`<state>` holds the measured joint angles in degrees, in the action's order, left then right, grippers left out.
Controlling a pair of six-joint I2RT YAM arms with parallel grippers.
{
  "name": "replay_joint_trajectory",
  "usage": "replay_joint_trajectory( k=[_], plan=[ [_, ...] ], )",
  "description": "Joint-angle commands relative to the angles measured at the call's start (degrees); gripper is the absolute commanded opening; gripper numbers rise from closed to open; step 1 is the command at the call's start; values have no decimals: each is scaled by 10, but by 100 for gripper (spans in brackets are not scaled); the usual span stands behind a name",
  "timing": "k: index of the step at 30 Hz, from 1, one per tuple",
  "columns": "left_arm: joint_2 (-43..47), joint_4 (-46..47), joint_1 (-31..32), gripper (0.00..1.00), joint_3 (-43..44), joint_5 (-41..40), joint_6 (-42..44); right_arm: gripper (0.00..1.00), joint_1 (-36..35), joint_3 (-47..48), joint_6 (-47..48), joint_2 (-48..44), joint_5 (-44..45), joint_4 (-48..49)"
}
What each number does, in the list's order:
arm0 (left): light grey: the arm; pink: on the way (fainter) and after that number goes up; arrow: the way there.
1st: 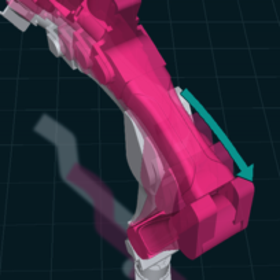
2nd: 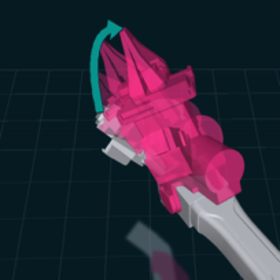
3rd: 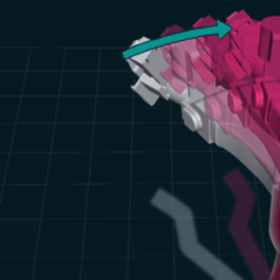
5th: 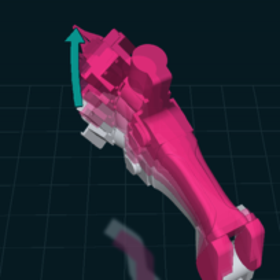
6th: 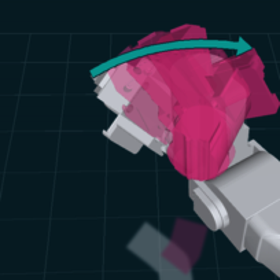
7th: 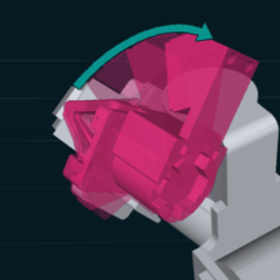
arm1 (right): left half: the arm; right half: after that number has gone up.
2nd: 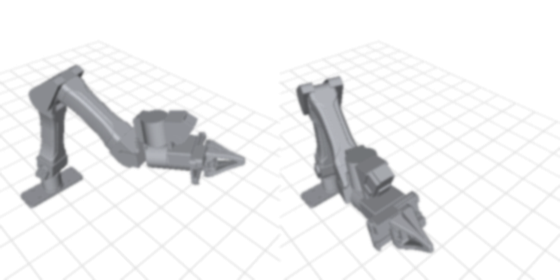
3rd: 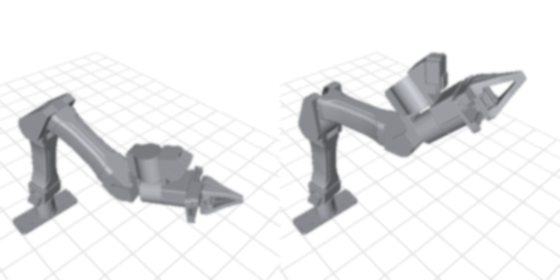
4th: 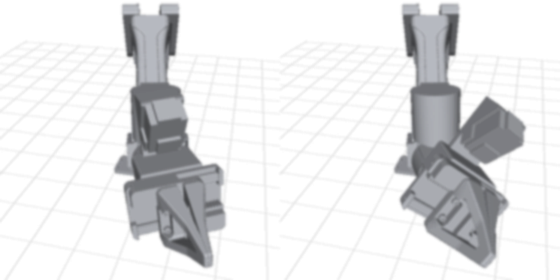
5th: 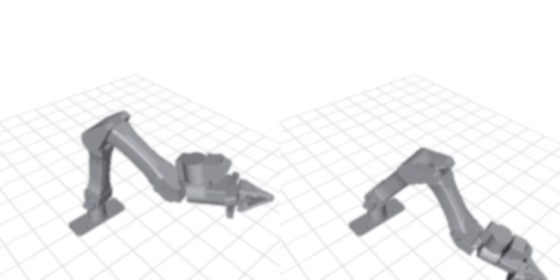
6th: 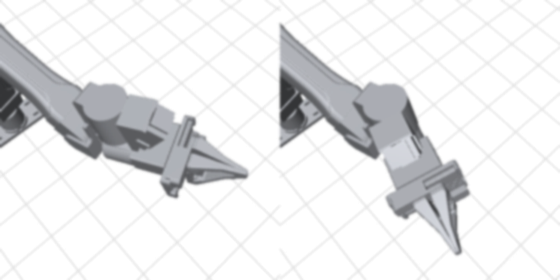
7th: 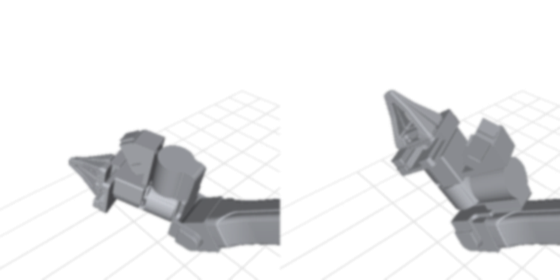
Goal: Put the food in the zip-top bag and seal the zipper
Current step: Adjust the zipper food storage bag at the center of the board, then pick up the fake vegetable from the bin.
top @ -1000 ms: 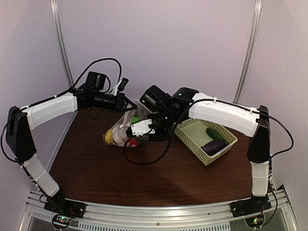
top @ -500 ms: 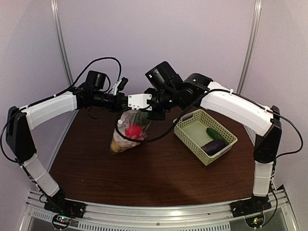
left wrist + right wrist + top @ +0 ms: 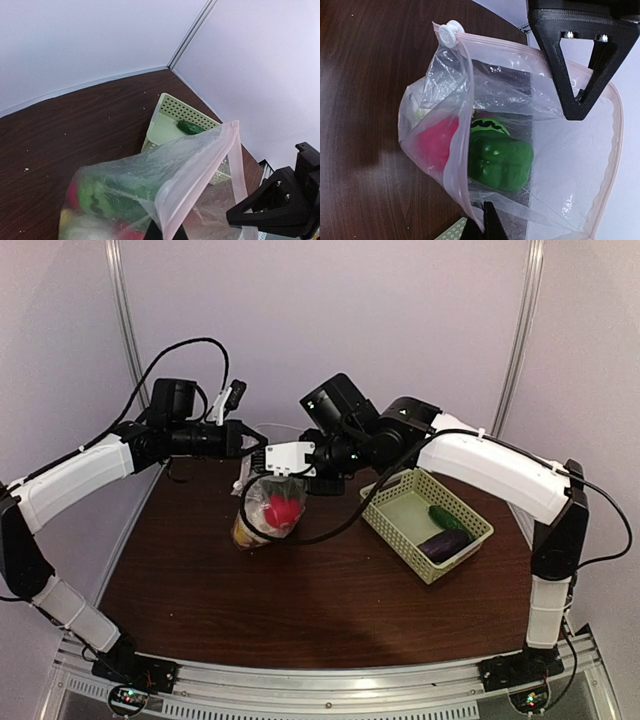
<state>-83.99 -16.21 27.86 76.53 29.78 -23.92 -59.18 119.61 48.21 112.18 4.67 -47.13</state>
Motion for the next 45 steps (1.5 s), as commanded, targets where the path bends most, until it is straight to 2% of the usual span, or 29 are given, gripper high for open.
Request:
replay_joint_trajectory(
  k=[1,2,4,7,12,16,19,23,27,32,37,45],
  plan=[
    [-20,28,2,0,7,5,1,0,-3,-7,9,-36,-24,-37],
    [-22,28,2,0,6,5,0,9,-2,-18,9,-43,-22,-36],
    [-36,27,2,0,4,15,-7,34,2,-47,2,-54,-23,-35],
    [-91,-16,5,0,33,40,-14,54,13,-78,-23,-73,-39,-22],
    [-111,-24,20,0,37,49,-15,60,44,-82,-57,-113,-107,-32],
    [-111,-23,21,0,37,49,-13,61,108,-119,-87,-156,-175,-23],
    [-112,-23,22,0,37,49,-14,73,168,-198,-118,-198,-183,28],
    [-114,-23,23,0,37,53,-15,76,259,-267,-142,-215,-186,62],
    [-114,-24,24,0,38,54,-15,75,346,-301,-161,-186,-205,40],
    [-115,-23,27,0,37,54,-14,72,421,-344,-174,-147,-194,40],
    [-116,-24,29,0,38,53,-12,68,451,-349,-190,-94,-159,18],
    [-115,-24,30,0,38,54,-13,61,459,-348,-207,-44,-129,3]
  ],
)
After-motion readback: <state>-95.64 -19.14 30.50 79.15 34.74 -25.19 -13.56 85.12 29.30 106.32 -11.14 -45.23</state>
